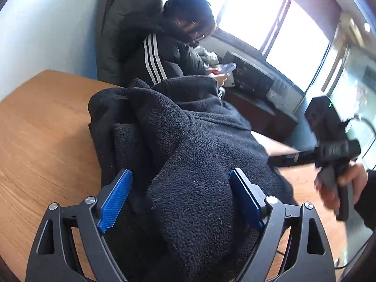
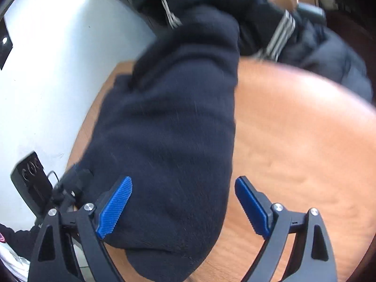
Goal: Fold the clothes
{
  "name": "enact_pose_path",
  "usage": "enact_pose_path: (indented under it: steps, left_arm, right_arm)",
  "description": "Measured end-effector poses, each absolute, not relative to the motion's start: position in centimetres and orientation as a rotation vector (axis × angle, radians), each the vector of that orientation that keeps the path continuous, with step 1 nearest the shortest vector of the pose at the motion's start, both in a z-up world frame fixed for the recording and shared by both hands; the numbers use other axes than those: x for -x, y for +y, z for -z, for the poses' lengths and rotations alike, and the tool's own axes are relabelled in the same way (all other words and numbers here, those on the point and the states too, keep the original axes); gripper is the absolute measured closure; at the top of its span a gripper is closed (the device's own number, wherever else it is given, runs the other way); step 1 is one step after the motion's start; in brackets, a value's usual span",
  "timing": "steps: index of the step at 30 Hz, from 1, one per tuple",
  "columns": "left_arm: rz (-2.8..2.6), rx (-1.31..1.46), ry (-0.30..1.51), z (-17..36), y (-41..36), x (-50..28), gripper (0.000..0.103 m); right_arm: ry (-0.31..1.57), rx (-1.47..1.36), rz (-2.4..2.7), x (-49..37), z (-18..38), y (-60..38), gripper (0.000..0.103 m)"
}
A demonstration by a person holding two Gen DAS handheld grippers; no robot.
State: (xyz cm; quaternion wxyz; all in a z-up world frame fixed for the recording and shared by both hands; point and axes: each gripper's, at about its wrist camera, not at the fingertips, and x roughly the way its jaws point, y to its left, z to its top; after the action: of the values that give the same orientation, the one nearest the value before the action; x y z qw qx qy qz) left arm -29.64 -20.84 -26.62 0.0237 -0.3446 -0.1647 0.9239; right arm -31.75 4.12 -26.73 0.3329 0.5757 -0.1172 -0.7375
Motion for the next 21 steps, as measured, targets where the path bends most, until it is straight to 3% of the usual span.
enact_pose_path:
  steps: [3,5,10,14,18,21]
  left_arm:
    - [-2.894,1.161,-0.452,26.9,-20.7,29.6,0.006]
    - [-2.909,1.214,-0.46,27.2,-21.2,28.6,0.0]
    - [-2.9,1.217,-0.329,27.5,-22.8,26.7,0.0]
    - [-2.857,1.228,-0.309,27.5,-26.5,24.4,0.0]
    - [-2.855,1.109,-0.15,24.9,-29.4,21.4,0.005]
    - [-2.861,0.995,-0.077,21.7,-31.5,21.1,0.005]
  right_arm:
    - [-0.411,-1.515,1.891,31.4,29.2,4.3,0.011]
    - [-0.41,-1.501,1.893,30.6,29.2,4.1,0.026]
    - [-0.452,-1.55,1.869,27.0,30.0,2.7,0.038]
    - [-0.499,-1.592,1.778,22.3,30.9,-0.7,0.038]
    - [-0.527,-1.575,1.766,18.9,31.2,-3.8,0.038]
    - [-0.661,-1.576,1.85,18.2,30.4,-2.3,0.031]
